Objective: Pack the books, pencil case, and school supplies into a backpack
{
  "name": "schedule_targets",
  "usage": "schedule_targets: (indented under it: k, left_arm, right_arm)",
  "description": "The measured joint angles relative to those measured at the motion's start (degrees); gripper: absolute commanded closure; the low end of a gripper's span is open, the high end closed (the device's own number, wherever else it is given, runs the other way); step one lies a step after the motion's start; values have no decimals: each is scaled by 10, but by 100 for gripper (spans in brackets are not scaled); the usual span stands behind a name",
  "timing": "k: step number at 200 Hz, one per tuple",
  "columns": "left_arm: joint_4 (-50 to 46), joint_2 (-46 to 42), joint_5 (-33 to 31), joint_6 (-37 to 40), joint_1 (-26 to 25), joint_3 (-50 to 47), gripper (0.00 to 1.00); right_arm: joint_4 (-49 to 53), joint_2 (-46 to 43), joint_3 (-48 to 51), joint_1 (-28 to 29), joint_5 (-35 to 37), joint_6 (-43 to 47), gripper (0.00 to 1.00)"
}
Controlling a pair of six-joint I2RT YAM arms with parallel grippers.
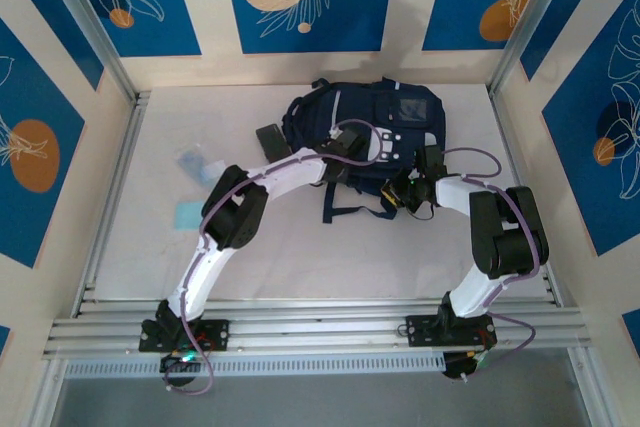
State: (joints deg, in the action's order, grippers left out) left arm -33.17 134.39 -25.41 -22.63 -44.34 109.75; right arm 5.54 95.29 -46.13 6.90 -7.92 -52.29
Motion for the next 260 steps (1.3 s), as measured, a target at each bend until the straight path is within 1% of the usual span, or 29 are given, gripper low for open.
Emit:
schedule_targets:
  k: [19, 40, 47, 59, 71, 76, 107, 119, 145, 180, 194, 229, 260]
  left_arm:
    - [1, 0, 21, -10, 9, 0, 79]
    - [3, 0, 40, -22, 20, 0, 79]
    - [4, 0, 44, -26, 24, 0, 76]
    - [5, 0, 50, -31, 29, 0, 68]
    - [5, 0, 60, -42, 35, 0, 67]
    - [4, 0, 64, -45, 37, 0, 69]
    - [3, 0, 90, -69, 47, 0, 89]
    - [2, 0, 98, -75, 51, 0, 100]
    - [6, -1, 112, -86, 58, 0, 100]
    - [5, -16, 130, -77, 63, -11, 100]
    - [-3, -24, 139, -63, 65, -14, 100]
    - [-60, -38, 186, -17, 67, -6, 100]
    - [-100, -38, 225, 34, 68, 11, 100]
  right_arm:
    - [1, 0, 0, 0, 0, 3, 84]
    - [4, -3, 0, 0, 2, 4, 84]
    - [5, -4, 0, 0, 2, 6, 84]
    - [7, -4, 0, 0, 4, 8, 84]
    - [9, -4, -1, 0, 5, 8, 84]
    - [11, -4, -2, 0, 5, 9, 84]
    - [16, -6, -4, 0, 6, 13, 84]
    - [18, -10, -4, 0, 9, 14, 84]
    - [25, -21, -4, 0, 15, 20, 84]
    - [41, -40, -7, 0, 22, 32, 84]
    - [44, -48, -8, 0, 22, 38, 83]
    - [61, -74, -10, 0, 18, 51, 78]
    - [73, -103, -10, 0, 12, 56, 75]
